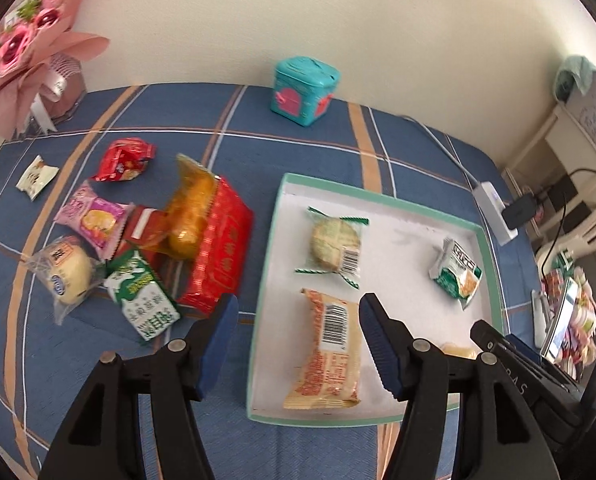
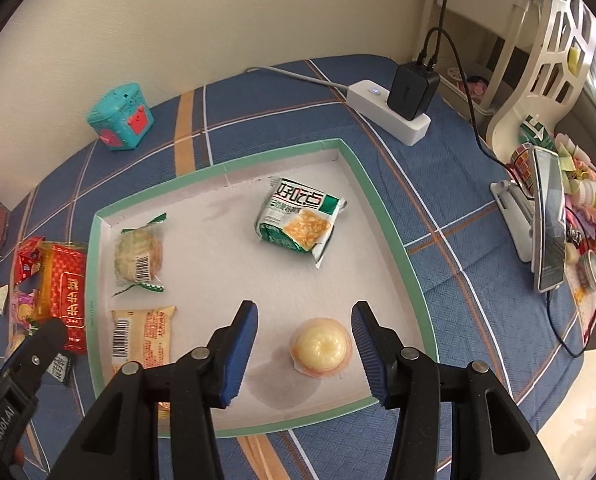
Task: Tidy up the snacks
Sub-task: 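Move both open tools back from the tray toward the snack pile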
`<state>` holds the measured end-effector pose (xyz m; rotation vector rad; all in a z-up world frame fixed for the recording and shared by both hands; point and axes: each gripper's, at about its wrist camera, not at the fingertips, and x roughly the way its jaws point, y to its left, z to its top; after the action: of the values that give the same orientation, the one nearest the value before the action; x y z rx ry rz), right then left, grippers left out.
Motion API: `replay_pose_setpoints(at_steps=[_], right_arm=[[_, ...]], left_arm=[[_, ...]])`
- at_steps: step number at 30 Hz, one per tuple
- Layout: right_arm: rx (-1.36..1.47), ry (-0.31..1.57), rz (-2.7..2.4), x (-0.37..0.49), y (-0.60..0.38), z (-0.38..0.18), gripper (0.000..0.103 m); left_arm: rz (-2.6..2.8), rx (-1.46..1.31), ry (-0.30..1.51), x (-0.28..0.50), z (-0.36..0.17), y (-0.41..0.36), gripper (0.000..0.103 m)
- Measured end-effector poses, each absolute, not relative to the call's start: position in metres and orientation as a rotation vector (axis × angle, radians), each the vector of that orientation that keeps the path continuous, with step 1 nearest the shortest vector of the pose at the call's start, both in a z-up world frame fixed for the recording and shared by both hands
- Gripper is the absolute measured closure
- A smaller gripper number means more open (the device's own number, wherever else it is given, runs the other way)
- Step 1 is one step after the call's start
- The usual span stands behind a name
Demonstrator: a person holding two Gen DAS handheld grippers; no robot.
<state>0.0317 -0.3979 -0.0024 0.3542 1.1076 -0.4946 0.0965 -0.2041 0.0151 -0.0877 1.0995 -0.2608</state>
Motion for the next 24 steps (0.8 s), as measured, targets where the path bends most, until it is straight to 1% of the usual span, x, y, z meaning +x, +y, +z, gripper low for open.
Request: replay_pose_setpoints(at_steps=[5,6,7,8,9,11,14,16,18,19,21,22,24], right_arm=[[0.34,1.114,-0.477,0.035,-0.393,-0.004,0.05],[0.338,1.117,-0.474,0.036,-0.393,-0.004,0.047],[0.335,1.122,-0.47,0.037,-0.392,-0.005,0.044],[0.332,1.126,-0.465,0.037,-0.391,-0.006,0.036],[0.329,1.13,-0.457,0.038,-0.389,-0.008,0.032],[0.321,1.137,-0.448,0.04,-0.387,-0.009,0.029],[0.302,1.149,-0.433,0.042,-0.383,-0.013,0.02],[0.294,1.153,-0.419,0.043,-0.38,-0.014,0.019],[0.287,1.156,-0.408,0.044,-0.378,-0.016,0.013],[0.281,1.158,-0.405,0.045,-0.377,-0.016,0.012],[0.271,1.158,-0.399,0.046,-0.375,-0.017,0.011],[0.268,1.159,-0.397,0.046,-0.375,-0.017,0.011],[0.265,1.16,-0.395,0.046,-0.374,-0.017,0.01]], left_arm=[[-0.24,-0.109,1.103,0.098,0.014,-0.195,0.039],[-0.235,-0.109,1.106,0.099,0.013,-0.195,0.037],[-0.23,-0.108,1.106,0.099,0.012,-0.194,0.03],[-0.221,-0.103,1.107,0.099,0.011,-0.194,0.02],[-0.213,-0.1,1.107,0.1,0.009,-0.193,0.018],[-0.2,-0.094,1.11,0.101,0.007,-0.191,0.018],[-0.171,-0.078,1.106,0.102,0.004,-0.189,0.016],[-0.151,-0.067,1.107,0.102,0.001,-0.187,0.015],[-0.138,-0.065,1.114,0.104,-0.002,-0.184,0.015],[-0.13,-0.064,1.116,0.104,-0.003,-0.183,0.015],[-0.117,-0.06,1.119,0.105,-0.005,-0.181,0.008],[-0.11,-0.059,1.119,0.105,-0.006,-0.18,0.002],[-0.099,-0.054,1.118,0.106,-0.007,-0.178,0.001]])
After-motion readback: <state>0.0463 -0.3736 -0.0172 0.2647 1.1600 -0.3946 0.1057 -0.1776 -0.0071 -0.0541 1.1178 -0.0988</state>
